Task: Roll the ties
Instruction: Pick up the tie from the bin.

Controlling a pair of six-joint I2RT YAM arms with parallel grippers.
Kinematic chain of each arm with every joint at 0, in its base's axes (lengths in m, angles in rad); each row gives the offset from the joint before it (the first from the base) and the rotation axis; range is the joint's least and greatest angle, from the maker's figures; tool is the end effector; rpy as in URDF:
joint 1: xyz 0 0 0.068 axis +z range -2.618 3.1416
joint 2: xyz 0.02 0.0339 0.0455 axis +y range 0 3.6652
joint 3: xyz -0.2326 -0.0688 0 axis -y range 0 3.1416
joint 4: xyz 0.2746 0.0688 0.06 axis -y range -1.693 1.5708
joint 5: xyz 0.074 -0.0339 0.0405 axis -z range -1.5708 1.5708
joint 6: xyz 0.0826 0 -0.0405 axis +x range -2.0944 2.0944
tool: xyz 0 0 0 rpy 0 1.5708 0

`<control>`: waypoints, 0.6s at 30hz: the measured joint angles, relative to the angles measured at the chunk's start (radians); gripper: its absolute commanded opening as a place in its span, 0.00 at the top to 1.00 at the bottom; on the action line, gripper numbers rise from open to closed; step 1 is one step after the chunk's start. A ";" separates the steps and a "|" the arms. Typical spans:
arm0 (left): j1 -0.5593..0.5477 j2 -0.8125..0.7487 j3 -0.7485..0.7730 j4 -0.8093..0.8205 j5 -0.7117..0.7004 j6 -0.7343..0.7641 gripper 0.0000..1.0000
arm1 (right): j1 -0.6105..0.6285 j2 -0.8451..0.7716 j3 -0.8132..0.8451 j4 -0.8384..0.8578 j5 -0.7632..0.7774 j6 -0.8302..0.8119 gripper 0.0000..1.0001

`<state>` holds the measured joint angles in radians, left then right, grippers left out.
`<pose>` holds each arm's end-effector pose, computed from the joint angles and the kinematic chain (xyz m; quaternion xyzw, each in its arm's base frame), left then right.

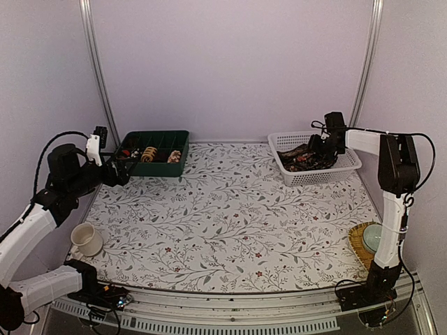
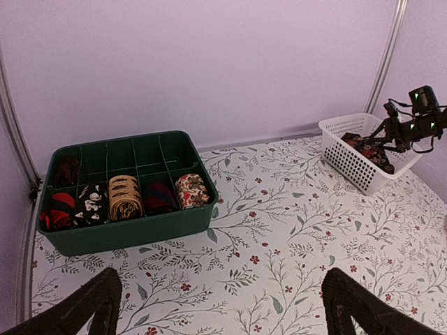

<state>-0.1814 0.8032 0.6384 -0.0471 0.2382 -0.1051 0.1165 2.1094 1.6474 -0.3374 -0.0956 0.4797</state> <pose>0.2817 -0.0715 0.2626 0.1041 0.7690 -0.1806 0.6043 0.5163 0.0684 0.1325 0.1495 0.9135 0.1527 0.3462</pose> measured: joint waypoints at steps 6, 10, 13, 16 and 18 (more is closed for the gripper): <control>0.000 0.000 0.000 0.000 0.000 0.000 0.00 | 0.000 0.004 -0.009 0.006 0.014 0.002 0.40; 0.000 -0.001 0.000 0.000 0.000 0.000 0.00 | 0.000 0.023 -0.002 0.008 0.014 0.003 0.52; 0.000 -0.002 0.000 0.000 0.000 0.000 0.00 | 0.000 0.037 -0.001 0.008 0.013 0.008 0.77; 0.000 -0.007 0.000 0.000 -0.003 0.000 0.00 | 0.000 0.039 0.003 0.008 0.012 0.020 1.00; 0.000 -0.011 0.000 -0.001 -0.005 0.001 0.00 | 0.000 0.039 0.015 0.009 0.014 0.027 1.00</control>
<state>-0.1814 0.7918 0.6384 -0.0479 0.2333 -0.1043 0.1169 2.1487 1.6627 -0.3286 -0.0814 0.5072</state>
